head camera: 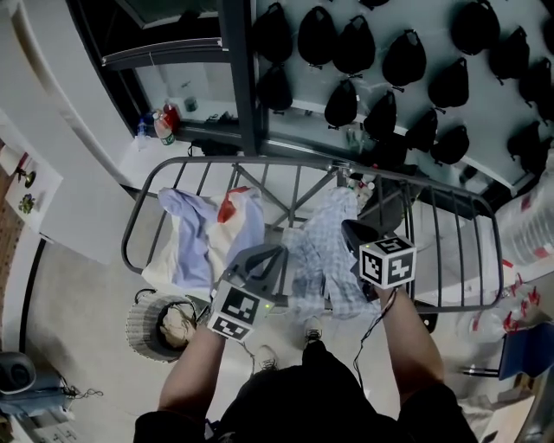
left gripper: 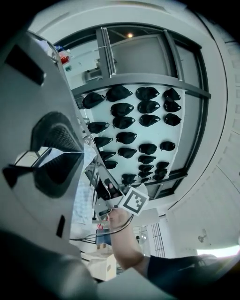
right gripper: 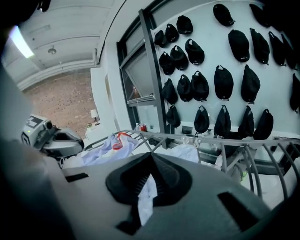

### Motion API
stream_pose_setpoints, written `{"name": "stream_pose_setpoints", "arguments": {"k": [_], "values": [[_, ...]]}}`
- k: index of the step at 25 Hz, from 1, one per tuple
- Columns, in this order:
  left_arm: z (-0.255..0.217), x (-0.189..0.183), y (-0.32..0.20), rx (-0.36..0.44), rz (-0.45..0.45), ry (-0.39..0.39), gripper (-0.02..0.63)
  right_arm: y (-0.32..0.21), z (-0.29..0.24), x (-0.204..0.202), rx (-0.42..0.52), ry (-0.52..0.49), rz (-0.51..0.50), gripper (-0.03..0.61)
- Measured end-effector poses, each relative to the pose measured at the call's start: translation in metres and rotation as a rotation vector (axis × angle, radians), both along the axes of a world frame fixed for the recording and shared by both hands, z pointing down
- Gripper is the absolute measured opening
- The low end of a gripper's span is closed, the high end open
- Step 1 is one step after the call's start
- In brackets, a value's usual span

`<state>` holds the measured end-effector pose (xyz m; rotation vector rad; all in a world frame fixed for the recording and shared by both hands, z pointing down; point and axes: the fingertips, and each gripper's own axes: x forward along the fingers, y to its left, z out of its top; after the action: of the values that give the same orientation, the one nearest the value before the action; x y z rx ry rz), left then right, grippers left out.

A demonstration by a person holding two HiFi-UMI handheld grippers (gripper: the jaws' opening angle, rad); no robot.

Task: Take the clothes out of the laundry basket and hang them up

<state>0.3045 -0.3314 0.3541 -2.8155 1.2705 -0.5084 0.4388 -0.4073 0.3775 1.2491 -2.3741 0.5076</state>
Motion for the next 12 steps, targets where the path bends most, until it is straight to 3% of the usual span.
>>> {"name": "stream_pose_setpoints", "arguments": {"k": [6,10,12], "values": [[0.000,-0.021,0.029,-0.060,-0.051,0.081,0.008,0.043,-0.025,-0.023,0.077,-0.054,0.013,0.006],[-0.012,-0.027,0.054,-0.073,-0.026,0.186,0.009,0.077,-0.036,-0.033,0.101,-0.073,0.025,0.006],[-0.016,-0.027,0.064,-0.059,-0.012,0.200,0.009,0.093,-0.040,-0.036,0.111,-0.086,0.030,0.006]]}}
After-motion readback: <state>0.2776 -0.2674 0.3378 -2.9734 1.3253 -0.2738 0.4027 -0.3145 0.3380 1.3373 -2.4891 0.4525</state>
